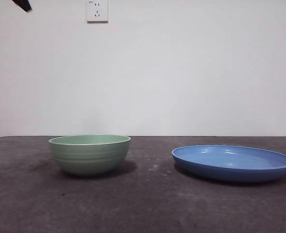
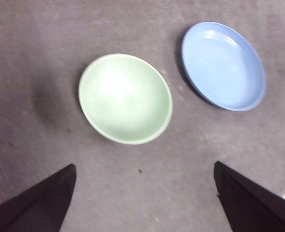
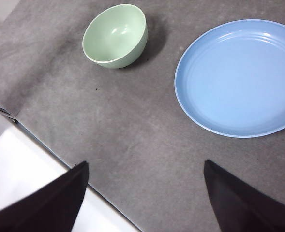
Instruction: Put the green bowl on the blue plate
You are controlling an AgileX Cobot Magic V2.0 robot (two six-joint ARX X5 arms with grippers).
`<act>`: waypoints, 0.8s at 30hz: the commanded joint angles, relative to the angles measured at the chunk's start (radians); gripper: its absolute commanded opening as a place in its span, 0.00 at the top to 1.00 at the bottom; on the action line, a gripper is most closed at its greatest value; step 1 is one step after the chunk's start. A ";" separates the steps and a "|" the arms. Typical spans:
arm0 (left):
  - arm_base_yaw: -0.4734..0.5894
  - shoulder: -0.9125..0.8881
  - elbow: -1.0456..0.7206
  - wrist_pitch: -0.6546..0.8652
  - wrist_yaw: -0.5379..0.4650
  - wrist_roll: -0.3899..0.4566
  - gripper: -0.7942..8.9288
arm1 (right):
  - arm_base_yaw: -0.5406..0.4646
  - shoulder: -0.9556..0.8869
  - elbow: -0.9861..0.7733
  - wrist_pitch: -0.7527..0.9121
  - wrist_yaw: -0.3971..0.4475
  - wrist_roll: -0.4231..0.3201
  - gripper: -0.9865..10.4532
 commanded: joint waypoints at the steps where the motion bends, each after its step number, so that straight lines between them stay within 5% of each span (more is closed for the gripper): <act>1: -0.019 0.080 0.072 0.010 -0.033 -0.003 0.45 | 0.003 0.004 0.023 0.010 -0.002 0.008 0.58; 13: -0.087 0.409 0.171 0.080 -0.212 0.003 0.45 | 0.003 0.004 0.023 0.010 -0.002 0.008 0.58; 24: -0.097 0.644 0.171 0.167 -0.219 0.002 0.45 | 0.003 0.004 0.023 0.014 -0.002 0.008 0.58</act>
